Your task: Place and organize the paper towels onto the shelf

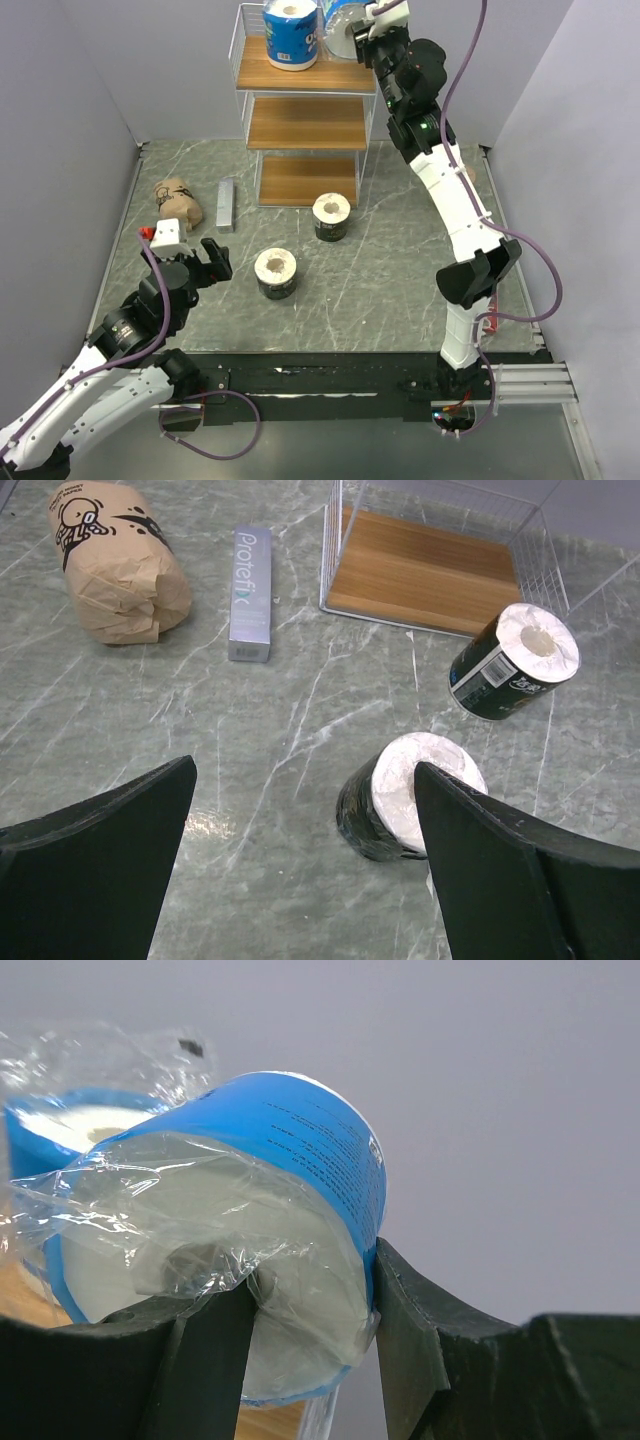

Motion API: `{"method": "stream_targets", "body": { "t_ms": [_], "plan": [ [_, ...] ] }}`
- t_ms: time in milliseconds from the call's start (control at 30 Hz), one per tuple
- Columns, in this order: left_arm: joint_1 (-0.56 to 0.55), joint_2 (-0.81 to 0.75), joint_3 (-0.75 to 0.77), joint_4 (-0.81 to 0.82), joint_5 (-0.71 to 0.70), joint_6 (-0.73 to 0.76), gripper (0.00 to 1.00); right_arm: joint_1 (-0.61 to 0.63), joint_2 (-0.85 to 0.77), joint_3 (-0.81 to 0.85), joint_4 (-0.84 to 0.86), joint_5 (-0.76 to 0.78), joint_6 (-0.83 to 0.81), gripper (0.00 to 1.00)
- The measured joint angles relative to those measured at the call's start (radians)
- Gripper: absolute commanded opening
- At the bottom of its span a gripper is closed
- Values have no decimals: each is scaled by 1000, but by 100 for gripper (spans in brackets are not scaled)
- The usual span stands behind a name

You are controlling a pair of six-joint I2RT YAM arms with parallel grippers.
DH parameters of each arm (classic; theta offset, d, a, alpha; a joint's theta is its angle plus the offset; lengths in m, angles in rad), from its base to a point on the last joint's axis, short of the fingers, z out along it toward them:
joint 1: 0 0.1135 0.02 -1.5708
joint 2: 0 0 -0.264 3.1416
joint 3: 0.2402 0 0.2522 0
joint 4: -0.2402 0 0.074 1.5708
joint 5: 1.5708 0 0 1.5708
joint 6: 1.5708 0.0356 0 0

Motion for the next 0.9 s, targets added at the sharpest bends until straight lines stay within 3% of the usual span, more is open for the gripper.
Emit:
{"method": "stream_targets", "body": {
  "t_ms": [900],
  "plan": [
    [0,-13,0,0,0,-3,96,-9,108,51,-29,-11,-4,25]
  ]
}}
